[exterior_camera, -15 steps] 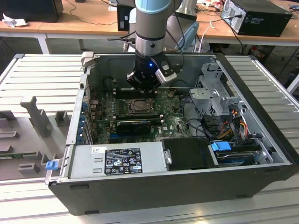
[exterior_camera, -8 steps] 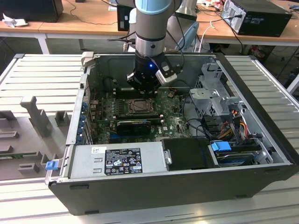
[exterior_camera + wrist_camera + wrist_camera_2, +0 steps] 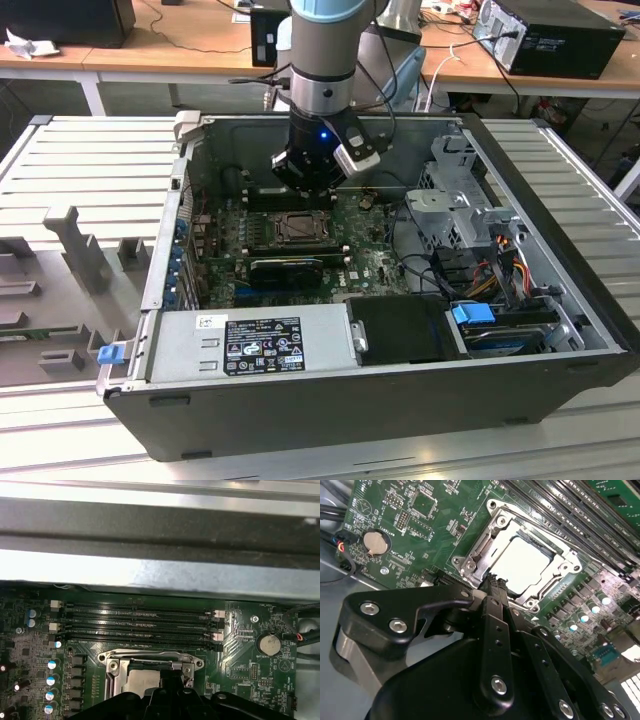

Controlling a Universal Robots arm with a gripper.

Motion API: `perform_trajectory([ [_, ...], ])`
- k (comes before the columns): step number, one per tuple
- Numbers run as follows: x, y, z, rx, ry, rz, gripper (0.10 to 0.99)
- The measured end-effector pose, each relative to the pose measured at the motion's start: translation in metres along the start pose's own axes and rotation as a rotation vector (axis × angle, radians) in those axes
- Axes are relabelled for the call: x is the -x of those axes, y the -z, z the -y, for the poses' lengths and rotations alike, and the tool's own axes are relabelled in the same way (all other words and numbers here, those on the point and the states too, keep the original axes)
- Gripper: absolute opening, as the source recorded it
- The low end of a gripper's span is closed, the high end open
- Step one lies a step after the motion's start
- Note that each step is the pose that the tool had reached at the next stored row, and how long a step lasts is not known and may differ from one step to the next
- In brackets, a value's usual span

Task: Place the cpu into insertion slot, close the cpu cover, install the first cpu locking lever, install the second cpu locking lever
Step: 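Install the second cpu locking lever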

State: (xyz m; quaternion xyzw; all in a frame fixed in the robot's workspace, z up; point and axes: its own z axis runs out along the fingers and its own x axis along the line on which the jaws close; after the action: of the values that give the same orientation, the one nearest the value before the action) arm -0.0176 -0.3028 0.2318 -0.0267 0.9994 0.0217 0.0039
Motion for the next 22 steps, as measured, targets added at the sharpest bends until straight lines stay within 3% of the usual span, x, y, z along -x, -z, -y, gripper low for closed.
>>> perform_trajectory([
  [3,-0.0001,0.0006,0.0016,0.000,0.000,0.0000,0.106],
  [8,-0.0007,0.0010,0.0128,0.000,0.000,0.0000,0.106],
  [12,-0.0009,0.0014,0.0173,0.000,0.000,0.0000,0.106],
  [14,-0.0009,0.0038,0.0173,-0.001,0.000,0.0000,0.106],
  [18,-0.0008,0.0154,0.0169,-0.002,0.000,-0.0001,0.106],
  [22,-0.0015,0.0160,0.0268,-0.002,0.000,-0.0001,0.106],
])
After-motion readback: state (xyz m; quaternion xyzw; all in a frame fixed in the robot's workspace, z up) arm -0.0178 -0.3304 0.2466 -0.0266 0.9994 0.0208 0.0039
